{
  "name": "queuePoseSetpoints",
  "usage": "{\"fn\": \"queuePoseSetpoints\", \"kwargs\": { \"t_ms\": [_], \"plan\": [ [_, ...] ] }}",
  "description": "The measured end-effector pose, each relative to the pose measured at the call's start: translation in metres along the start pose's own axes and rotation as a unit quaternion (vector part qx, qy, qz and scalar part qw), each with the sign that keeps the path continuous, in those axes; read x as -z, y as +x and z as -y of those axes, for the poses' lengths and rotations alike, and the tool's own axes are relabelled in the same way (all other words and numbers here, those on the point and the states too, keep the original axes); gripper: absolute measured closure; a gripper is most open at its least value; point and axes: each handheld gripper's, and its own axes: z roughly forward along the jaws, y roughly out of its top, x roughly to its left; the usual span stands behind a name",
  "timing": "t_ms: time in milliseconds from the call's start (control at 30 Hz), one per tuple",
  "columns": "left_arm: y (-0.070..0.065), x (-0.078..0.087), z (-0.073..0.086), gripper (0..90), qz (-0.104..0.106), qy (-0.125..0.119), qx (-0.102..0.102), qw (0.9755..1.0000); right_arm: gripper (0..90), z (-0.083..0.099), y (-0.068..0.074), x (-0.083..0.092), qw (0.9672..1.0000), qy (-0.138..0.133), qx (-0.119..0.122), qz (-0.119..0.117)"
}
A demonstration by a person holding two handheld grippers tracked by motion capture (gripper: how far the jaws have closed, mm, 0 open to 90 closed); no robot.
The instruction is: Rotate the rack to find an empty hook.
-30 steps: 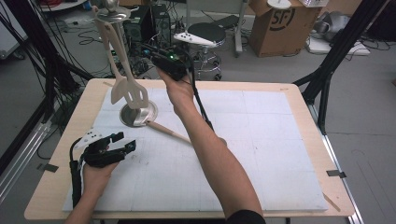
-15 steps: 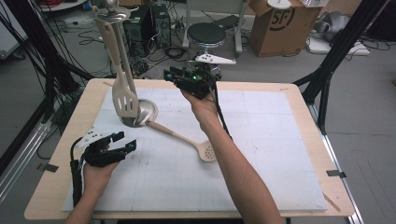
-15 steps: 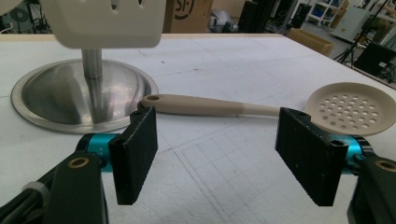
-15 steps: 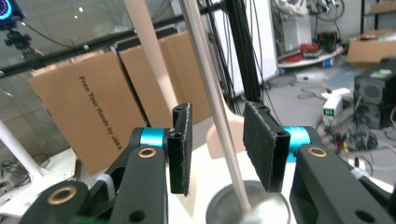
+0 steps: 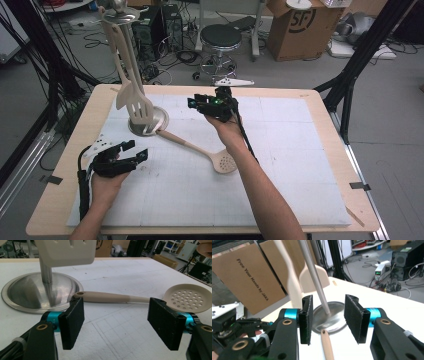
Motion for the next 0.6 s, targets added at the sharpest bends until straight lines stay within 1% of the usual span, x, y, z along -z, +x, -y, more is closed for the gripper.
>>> {"fn": "queuePoseSetpoints", "kwargs": {
  "t_ms": [67, 100, 200, 267, 333, 367, 433, 467, 500, 533, 600],
  "plan": [
    [0.000, 0.000, 0.000, 30.2, 0.000, 0.000, -0.001, 1.0000, 58.7, 0.004, -0.002, 0.001, 1.0000, 0.004, -0.002, 0.001],
    [0.000, 0.000, 0.000, 30.2, 0.000, 0.000, -0.001, 1.0000, 58.8, 0.006, -0.003, 0.001, 1.0000, 0.008, 0.000, 0.006],
    [0.000, -0.001, 0.000, 30.2, 0.000, 0.001, -0.003, 1.0000, 58.5, 0.014, -0.007, 0.001, 0.9994, 0.031, 0.003, 0.012],
    [-0.001, -0.001, 0.000, 30.2, 0.000, 0.001, -0.001, 1.0000, 58.0, 0.020, -0.010, 0.000, 0.9991, 0.040, 0.000, 0.013],
    [-0.001, -0.001, 0.000, 30.2, 0.000, 0.001, -0.002, 1.0000, 56.7, 0.025, -0.013, -0.002, 0.9982, 0.058, -0.009, 0.011],
    [-0.001, -0.001, 0.000, 30.2, 0.001, 0.002, -0.001, 1.0000, 56.5, 0.027, -0.013, -0.004, 0.9979, 0.063, -0.008, 0.013],
    [-0.001, -0.001, 0.000, 30.3, -0.001, 0.000, -0.001, 1.0000, 56.4, 0.033, -0.014, -0.007, 0.9963, 0.085, -0.001, 0.017],
    [0.000, -0.001, 0.000, 30.3, 0.000, 0.001, -0.003, 1.0000, 57.6, 0.035, -0.012, -0.008, 0.9953, 0.093, 0.008, 0.024],
    [0.000, -0.001, 0.000, 30.2, 0.000, 0.001, -0.003, 1.0000, 59.5, 0.037, -0.011, -0.010, 0.9940, 0.104, 0.022, 0.027],
    [0.000, -0.001, 0.000, 30.3, -0.002, 0.000, -0.003, 1.0000, 59.1, 0.039, -0.010, -0.011, 0.9928, 0.113, 0.030, 0.027],
    [0.000, -0.001, 0.000, 30.2, -0.002, 0.000, -0.003, 1.0000, 58.9, 0.042, -0.006, -0.016, 0.9892, 0.137, 0.044, 0.029]
  ]
}}
